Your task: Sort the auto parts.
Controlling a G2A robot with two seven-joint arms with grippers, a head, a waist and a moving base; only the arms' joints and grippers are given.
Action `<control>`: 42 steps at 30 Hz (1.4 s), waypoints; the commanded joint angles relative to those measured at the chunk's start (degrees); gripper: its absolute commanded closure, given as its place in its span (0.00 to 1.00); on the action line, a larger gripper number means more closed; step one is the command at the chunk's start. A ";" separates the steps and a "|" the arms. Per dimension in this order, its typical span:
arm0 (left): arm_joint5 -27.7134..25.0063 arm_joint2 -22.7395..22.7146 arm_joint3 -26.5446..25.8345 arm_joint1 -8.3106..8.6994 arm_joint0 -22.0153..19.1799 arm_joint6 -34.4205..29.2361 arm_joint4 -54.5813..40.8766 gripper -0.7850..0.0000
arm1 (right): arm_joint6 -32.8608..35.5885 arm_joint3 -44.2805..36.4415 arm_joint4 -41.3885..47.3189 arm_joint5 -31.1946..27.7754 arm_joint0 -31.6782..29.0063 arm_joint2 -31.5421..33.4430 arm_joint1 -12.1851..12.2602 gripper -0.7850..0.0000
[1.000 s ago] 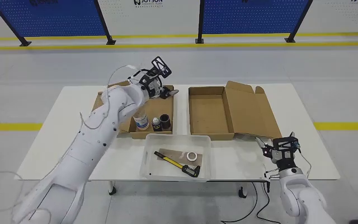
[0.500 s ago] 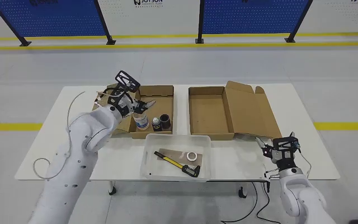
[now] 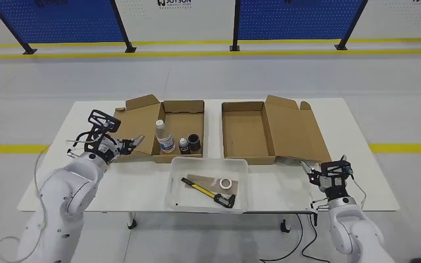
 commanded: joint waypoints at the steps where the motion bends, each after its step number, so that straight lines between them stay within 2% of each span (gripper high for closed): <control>1: 0.45 -1.89 -0.27 0.06 2.08 0.54 0.12 0.00 | 0.00 0.00 0.00 0.00 0.00 0.00 0.00 0.00; 9: 1.49 -6.52 0.79 0.08 5.94 2.92 -0.72 0.00 | 0.00 0.00 0.00 0.00 0.00 0.00 0.00 0.00; 14: 1.41 -6.60 0.83 0.08 5.97 2.98 -0.74 0.00 | 0.08 -0.49 0.50 -1.01 0.60 -0.41 -0.08 0.00; 21: 1.41 -6.60 0.83 0.08 5.97 2.98 -0.74 0.00 | 2.86 -4.04 2.18 -6.15 2.65 -2.06 -0.18 0.00; 26: 1.41 -6.60 0.83 0.08 5.97 2.98 -0.74 0.00 | 8.00 -7.67 4.79 -12.39 6.34 -4.94 -0.21 0.00; 34: 1.41 -6.60 0.83 0.08 5.97 2.98 -0.74 0.00 | 22.29 -11.08 11.38 -24.02 13.37 -11.61 -0.17 0.00; 38: 1.41 -6.60 0.83 0.08 5.97 2.98 -0.74 0.00 | 27.50 -10.68 15.36 -24.94 16.70 -14.72 -0.40 0.00; 42: 1.41 -6.60 0.83 0.08 5.97 2.98 -0.74 0.00 | 27.77 -10.33 15.38 -24.80 17.26 -15.14 -0.43 0.00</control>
